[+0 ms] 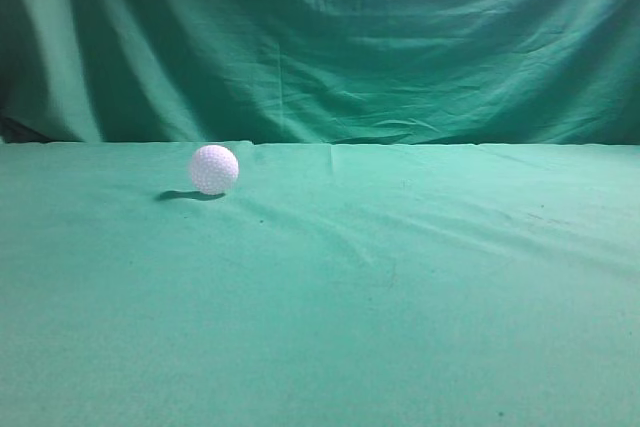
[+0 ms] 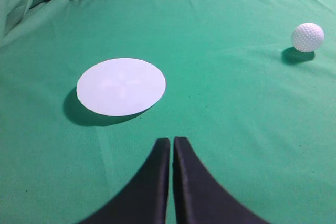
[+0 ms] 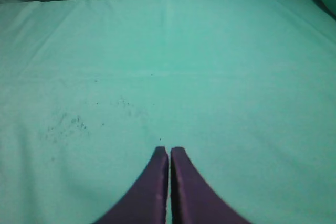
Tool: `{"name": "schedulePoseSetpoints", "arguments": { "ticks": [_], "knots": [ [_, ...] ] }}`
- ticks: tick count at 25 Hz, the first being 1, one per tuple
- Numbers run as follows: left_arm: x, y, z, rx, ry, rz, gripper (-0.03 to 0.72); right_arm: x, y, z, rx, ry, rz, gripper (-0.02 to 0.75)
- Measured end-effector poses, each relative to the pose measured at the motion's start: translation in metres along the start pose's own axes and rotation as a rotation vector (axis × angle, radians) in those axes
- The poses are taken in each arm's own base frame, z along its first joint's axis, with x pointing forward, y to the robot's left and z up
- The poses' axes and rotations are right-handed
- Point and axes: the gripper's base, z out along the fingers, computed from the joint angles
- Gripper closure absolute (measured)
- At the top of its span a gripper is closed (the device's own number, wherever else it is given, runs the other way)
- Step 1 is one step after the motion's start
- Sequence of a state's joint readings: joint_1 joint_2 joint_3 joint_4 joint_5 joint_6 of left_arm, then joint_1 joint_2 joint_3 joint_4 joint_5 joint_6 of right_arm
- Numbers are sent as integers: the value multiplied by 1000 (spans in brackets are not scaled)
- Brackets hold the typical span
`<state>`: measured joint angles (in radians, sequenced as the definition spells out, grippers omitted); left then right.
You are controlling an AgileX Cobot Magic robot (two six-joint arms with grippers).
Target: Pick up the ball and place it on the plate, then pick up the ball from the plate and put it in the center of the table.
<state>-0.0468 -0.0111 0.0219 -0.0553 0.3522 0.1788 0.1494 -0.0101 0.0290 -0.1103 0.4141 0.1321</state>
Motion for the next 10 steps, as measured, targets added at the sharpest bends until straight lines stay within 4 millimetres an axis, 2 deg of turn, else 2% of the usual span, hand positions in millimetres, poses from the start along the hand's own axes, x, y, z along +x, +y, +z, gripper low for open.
{"name": "schedulePoseSetpoints", "arguments": {
  "ticks": [10],
  "knots": [
    [0,0,0,-1,0,-9,688,0,0,0,0,0,0,738]
  ]
}}
